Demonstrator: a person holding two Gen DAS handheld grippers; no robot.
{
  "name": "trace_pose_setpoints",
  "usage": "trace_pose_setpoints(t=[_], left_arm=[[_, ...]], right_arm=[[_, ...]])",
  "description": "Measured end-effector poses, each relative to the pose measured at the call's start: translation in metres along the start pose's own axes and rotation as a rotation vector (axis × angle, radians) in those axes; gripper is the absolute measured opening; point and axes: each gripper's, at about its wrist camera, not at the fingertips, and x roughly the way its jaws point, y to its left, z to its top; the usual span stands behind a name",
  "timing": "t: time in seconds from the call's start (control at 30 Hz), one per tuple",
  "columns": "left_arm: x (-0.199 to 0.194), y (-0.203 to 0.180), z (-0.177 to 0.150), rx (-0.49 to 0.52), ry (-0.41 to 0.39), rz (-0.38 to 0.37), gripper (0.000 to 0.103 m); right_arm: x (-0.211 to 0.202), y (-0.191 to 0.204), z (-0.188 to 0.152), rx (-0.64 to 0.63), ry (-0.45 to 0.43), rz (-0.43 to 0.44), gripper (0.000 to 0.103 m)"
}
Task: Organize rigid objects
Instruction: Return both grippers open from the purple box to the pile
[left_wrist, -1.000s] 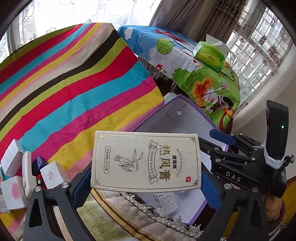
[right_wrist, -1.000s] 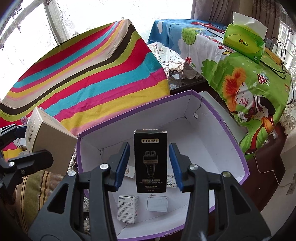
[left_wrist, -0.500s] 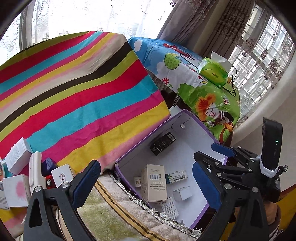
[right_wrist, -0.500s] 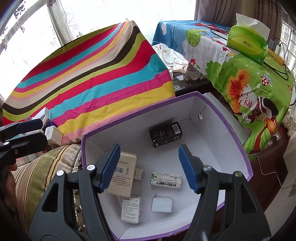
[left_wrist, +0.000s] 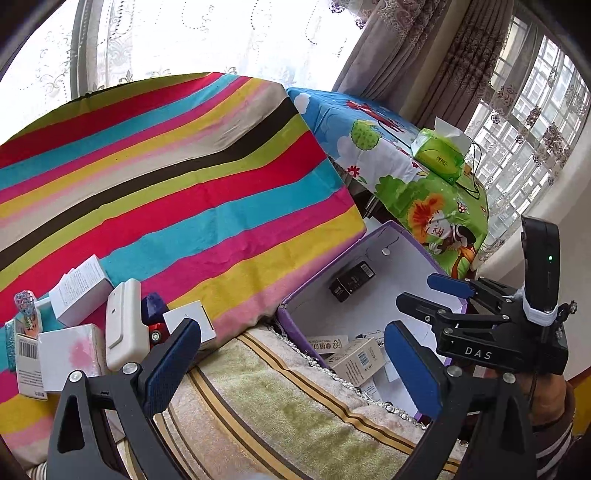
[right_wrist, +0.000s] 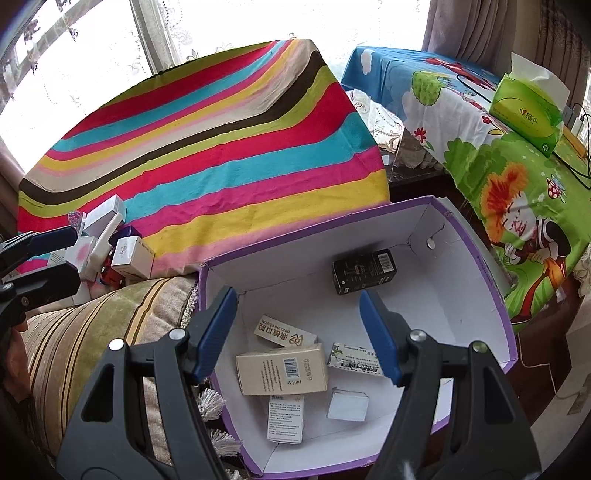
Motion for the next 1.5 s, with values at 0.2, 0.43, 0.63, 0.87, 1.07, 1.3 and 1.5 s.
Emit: trace_pose_setpoints(t=[0.2,0.43,0.63,0.87,1.07,1.3,1.5], left_arm=[[-0.018,0.029,-0.013,-0.051,-0.016,0.031,0.098],[-0.042,0.071,-0.033,-0.143,-0.038,0.068,0.097],[-0.060,0.108,-0.054,-0.207,-0.036,0.098,0.095],[-0.071,0.136,-0.076,-0.276,-0.024,0.116,0.093],[-0.071,0.142,-0.086,-0.293,0.004,0.141,0.093],[-0.052,0.146,-0.090,-0.306,0.089,0.161,0.093],[-0.032,0.160,-0.088,-0.388,0.168,0.168,0.093]], right_arm=[[0.002,0.034,0.003,-0.069,0.011,0.030,0.072],[0.001,0.072,0.007,-0.146,0.015,0.071,0.072],[0.005,0.098,0.008,-0.182,0.034,0.105,0.072],[0.014,0.125,0.008,-0.231,0.064,0.133,0.073],[0.023,0.144,0.011,-0.259,0.087,0.154,0.073],[0.041,0.156,0.017,-0.272,0.122,0.164,0.073],[0.061,0.167,0.022,-0.286,0.152,0.173,0.073]])
